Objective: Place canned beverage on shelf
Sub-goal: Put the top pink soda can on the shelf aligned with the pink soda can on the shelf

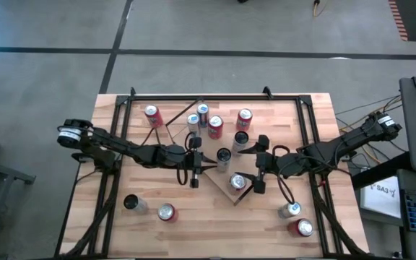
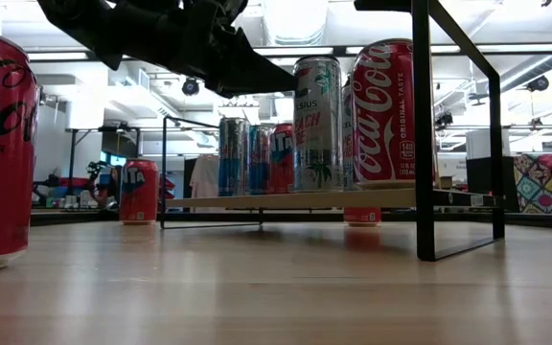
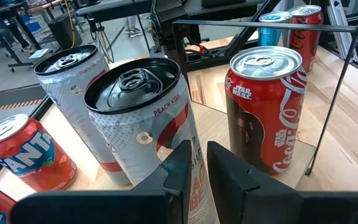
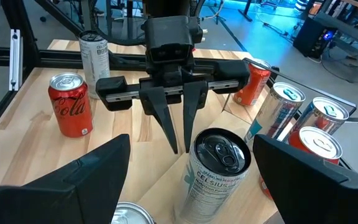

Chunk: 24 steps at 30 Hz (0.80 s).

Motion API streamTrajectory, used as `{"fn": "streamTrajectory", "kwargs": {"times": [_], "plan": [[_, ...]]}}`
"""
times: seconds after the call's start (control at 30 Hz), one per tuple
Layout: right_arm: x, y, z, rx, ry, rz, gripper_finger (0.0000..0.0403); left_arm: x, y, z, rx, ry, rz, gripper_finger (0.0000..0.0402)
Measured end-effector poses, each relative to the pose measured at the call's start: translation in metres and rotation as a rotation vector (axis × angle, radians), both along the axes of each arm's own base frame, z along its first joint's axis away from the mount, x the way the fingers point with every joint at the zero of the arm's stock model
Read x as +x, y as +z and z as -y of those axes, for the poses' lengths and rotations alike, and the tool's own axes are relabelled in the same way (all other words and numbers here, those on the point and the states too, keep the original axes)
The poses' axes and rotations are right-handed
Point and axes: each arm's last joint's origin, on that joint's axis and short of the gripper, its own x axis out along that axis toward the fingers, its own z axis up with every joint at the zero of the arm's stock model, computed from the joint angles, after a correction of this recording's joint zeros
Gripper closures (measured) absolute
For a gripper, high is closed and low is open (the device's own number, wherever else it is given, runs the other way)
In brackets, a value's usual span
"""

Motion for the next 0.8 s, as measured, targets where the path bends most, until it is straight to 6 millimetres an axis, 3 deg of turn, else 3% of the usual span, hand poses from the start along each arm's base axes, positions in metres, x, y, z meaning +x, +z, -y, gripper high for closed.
{"fn": "streamTrajectory", "kwargs": {"times": [0.8], "plan": [[0.0, -0.0002, 0.0, 0.0, 0.0, -0.001, 0.0075, 0.0008, 0.0009, -0.007, 0.009, 0.026, 0.008, 0.0365]]}}
